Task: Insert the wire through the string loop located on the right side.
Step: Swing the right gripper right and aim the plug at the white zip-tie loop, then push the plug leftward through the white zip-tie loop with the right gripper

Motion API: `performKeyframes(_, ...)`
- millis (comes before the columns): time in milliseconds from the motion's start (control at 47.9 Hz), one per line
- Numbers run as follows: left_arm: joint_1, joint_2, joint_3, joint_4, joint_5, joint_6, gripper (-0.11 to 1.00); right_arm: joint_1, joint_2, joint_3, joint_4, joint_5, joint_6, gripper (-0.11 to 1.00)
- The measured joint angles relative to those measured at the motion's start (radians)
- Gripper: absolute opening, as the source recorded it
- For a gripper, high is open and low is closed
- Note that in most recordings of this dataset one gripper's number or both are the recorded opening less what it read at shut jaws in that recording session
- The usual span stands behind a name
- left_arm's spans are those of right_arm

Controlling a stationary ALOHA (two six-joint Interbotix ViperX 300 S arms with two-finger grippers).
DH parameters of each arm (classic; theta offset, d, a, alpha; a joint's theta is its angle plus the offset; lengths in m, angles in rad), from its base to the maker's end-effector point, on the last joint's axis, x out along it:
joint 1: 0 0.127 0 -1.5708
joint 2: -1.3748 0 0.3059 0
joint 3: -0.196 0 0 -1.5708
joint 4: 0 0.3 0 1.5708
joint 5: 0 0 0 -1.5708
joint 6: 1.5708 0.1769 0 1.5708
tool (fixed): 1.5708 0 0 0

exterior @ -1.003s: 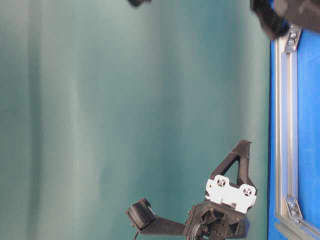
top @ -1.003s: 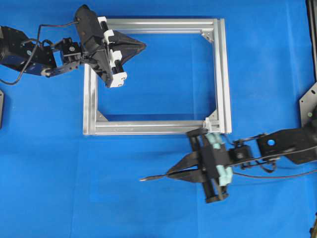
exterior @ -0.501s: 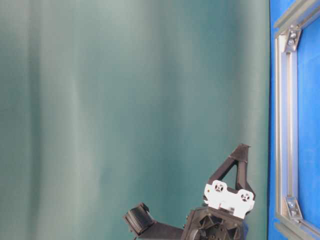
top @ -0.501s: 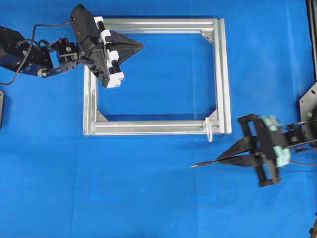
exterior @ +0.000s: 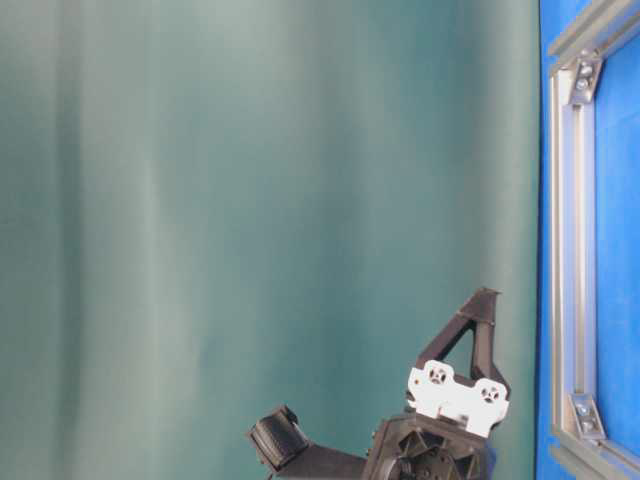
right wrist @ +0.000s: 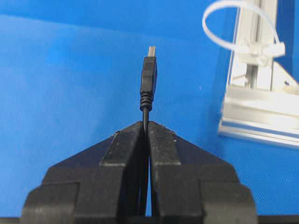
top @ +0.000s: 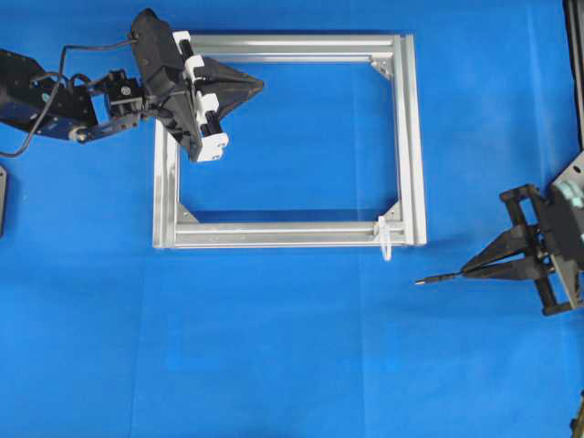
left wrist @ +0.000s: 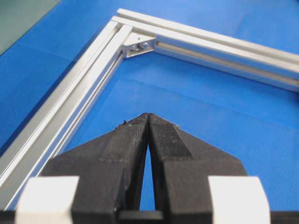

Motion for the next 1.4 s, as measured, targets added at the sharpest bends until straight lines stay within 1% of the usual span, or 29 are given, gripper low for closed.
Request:
performKeyframes(188, 0.0, 0.002, 0.0, 0.002, 0.0, 0.0, 0.0, -0.006, -0.008, 0.005, -0.002, 0.003, -0.002, -0.04)
performKeyframes(272, -0.002, 0.0, 0.0, 0.002, -0.002, 0.0, 0.0, -0.025, -0.005, 0.005, -0.002, 0.003, -0.005, -0.04)
performKeyframes(564, 0.0, 0.002, 0.0, 0.002, 0.0, 0.002, 0.0, -0.175, -0.003, 0.006, 0.0, 0.003, -0.012, -0.04)
performKeyframes(668, 0.0, 0.002, -0.002, 0.0, -0.002, 0.002, 0.0, -0.207, -0.003, 0.006, -0.002, 0.003, -0.02, -0.04)
performKeyframes(773, 0.0, 0.0, 0.0, 0.0, 0.0, 0.002, 0.0, -0.216, -0.003, 0.006, 0.0, 0.002, -0.023, -0.04)
performKeyframes(1400, 0.0, 0.002, 0.0, 0.002, -0.002, 0.002, 0.0, -0.216, -0.003, 0.006, -0.002, 0.003, -0.023, -0.04)
